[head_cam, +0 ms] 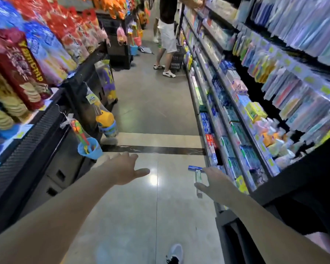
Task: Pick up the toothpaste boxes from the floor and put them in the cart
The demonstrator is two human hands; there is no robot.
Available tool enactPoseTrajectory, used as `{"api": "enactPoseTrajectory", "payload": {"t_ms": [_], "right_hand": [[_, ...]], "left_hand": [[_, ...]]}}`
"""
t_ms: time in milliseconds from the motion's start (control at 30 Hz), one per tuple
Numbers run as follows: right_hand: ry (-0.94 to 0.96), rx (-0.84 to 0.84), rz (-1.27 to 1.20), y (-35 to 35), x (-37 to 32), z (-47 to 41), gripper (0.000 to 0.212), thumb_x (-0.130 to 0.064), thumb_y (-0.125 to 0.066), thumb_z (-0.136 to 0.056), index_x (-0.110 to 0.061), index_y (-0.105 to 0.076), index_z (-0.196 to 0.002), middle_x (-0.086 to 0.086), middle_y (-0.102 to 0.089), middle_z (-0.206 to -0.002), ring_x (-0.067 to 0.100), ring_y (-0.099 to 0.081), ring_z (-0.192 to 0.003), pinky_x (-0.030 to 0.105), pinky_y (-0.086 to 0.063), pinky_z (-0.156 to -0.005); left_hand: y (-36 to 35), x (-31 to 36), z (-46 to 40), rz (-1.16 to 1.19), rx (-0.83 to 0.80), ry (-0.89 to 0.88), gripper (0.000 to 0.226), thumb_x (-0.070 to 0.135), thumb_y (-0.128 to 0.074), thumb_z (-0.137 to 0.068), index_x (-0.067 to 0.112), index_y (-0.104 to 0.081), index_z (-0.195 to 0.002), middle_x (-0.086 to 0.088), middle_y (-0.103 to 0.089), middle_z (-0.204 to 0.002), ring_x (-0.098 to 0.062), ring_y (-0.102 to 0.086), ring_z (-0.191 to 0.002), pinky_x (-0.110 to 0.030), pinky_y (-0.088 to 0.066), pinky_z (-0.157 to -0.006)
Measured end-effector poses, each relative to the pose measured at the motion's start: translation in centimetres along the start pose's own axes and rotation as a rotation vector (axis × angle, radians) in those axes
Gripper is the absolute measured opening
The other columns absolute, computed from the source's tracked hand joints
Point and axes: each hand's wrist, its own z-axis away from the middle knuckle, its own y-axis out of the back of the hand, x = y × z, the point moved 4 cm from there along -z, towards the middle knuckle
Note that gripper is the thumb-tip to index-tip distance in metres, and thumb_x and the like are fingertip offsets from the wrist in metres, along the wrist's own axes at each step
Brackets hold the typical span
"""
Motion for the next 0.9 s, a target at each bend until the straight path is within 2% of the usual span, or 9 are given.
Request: {"api": "enactPoseTrajectory", "payload": {"t_ms": [133,233,400,500,667,800,900], "right_hand": [[0.008,-0.047,0.017,4.2,2.0,-7.1,0.073,-0.058,-0.05,-0.095,-0.017,-0.03,-0.152,0.001,-0.039,-0.15,0.023,-0.038,-0.138,0.037,-0.036,-0.11],[0.018,-0.051,-0.01,6.6,3.3,-12.7,0.076,-0.058,-0.051,-0.093,-0.017,-0.029,-0.152,0.003,-0.036,-0.153,0.024,-0.034,-0.14,0.038,-0.033,-0.114],[0.031,-0.029,0.028,9.8,3.7,-19.9,0.075,-0.059,-0.052,-0.093,-0.016,-0.031,-0.15,0.005,-0.039,-0.15,0.025,-0.035,-0.138,0.039,-0.032,-0.114],[0.028,-0.018,0.046,10.8,3.4,-24.0,0.074,-0.058,-0.05,-0.094,-0.015,-0.029,-0.151,0.005,-0.037,-0.151,0.025,-0.033,-0.14,0.041,-0.03,-0.115],[-0.039,-0.013,0.018,11.6,2.4,-31.2,0.075,-0.057,-0.051,-0.094,-0.016,-0.028,-0.152,0.004,-0.037,-0.152,0.025,-0.034,-0.14,0.04,-0.032,-0.114],[-0.121,0.001,-0.032,12.4,1.2,-36.0,0.069,-0.055,-0.05,-0.095,-0.017,-0.031,-0.15,0.003,-0.04,-0.149,0.023,-0.036,-0.137,0.036,-0.032,-0.11],[-0.198,0.005,-0.06,13.1,1.1,-38.7,0.072,-0.058,-0.05,-0.094,-0.017,-0.031,-0.15,0.004,-0.038,-0.151,0.023,-0.033,-0.14,0.036,-0.029,-0.113]], "left_hand": [[4.3,0.5,-5.7,-0.005,0.041,0.046,0.086,0.082,-0.029,-0.085,0.024,-0.037,-0.148,-0.005,-0.045,-0.145,-0.028,-0.046,-0.131,-0.049,-0.041,-0.102],[8.1,1.7,-10.3,0.07,0.078,0.047,0.081,0.08,-0.033,-0.087,0.023,-0.039,-0.145,-0.005,-0.044,-0.146,-0.03,-0.041,-0.134,-0.051,-0.035,-0.105],[12.3,2.5,-16.7,0.022,0.089,0.026,0.085,0.081,-0.031,-0.086,0.025,-0.031,-0.151,-0.006,-0.039,-0.152,-0.031,-0.037,-0.139,-0.056,-0.023,-0.113],[13.7,1.5,-21.7,0.018,0.074,0.015,0.089,0.083,-0.03,-0.085,0.025,-0.03,-0.152,-0.004,-0.038,-0.154,-0.03,-0.035,-0.141,-0.057,-0.024,-0.113],[15.8,0.1,-31.2,-0.016,0.032,-0.082,0.085,0.081,-0.033,-0.085,0.023,-0.037,-0.147,-0.008,-0.046,-0.144,-0.03,-0.044,-0.133,-0.055,-0.035,-0.109],[18.7,-0.5,-38.9,-0.067,0.014,-0.182,0.084,0.081,-0.03,-0.086,0.027,-0.033,-0.15,-0.004,-0.043,-0.151,-0.027,-0.042,-0.137,-0.05,-0.03,-0.108],[21.0,-0.3,-43.9,-0.099,-0.019,-0.263,0.084,0.082,-0.028,-0.085,0.027,-0.034,-0.149,-0.003,-0.042,-0.151,-0.028,-0.042,-0.136,-0.051,-0.031,-0.108]]}}
